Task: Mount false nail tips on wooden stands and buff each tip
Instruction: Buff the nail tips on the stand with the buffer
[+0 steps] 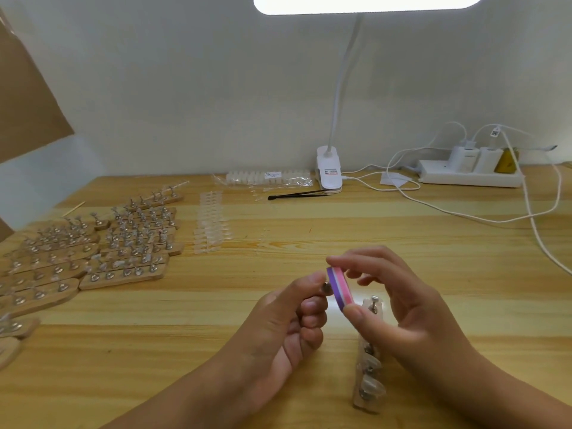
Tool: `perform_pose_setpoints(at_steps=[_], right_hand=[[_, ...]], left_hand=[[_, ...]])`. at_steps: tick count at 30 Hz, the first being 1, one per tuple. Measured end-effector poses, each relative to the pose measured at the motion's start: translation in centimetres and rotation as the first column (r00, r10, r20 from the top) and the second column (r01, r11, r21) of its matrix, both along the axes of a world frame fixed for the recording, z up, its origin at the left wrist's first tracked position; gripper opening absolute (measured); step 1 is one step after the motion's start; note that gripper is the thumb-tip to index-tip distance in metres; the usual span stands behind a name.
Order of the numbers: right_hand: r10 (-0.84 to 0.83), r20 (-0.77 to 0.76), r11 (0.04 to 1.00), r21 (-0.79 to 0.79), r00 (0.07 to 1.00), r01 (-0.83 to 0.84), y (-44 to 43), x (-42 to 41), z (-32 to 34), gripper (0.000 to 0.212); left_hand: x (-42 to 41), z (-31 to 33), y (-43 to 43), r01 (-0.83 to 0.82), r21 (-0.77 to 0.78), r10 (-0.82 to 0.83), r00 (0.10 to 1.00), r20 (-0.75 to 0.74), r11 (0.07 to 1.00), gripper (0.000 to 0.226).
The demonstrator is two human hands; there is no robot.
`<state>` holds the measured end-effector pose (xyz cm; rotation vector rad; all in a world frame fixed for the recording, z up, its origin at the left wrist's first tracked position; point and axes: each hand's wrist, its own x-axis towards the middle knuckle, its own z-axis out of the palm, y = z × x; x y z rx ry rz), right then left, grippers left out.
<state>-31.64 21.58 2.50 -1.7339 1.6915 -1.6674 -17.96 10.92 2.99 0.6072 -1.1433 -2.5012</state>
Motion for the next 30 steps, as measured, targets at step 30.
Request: perform_pose_setpoints(at_steps=[30], right_hand=[[0.015,0.067,1.0,0.009,0.998,-0.016,0.26,-0.14,0.22,0.039]], left_hand=[[0.14,-0.29,0.59,0.095,0.008,-0.095,0.995,-0.006,0.995,0.022]])
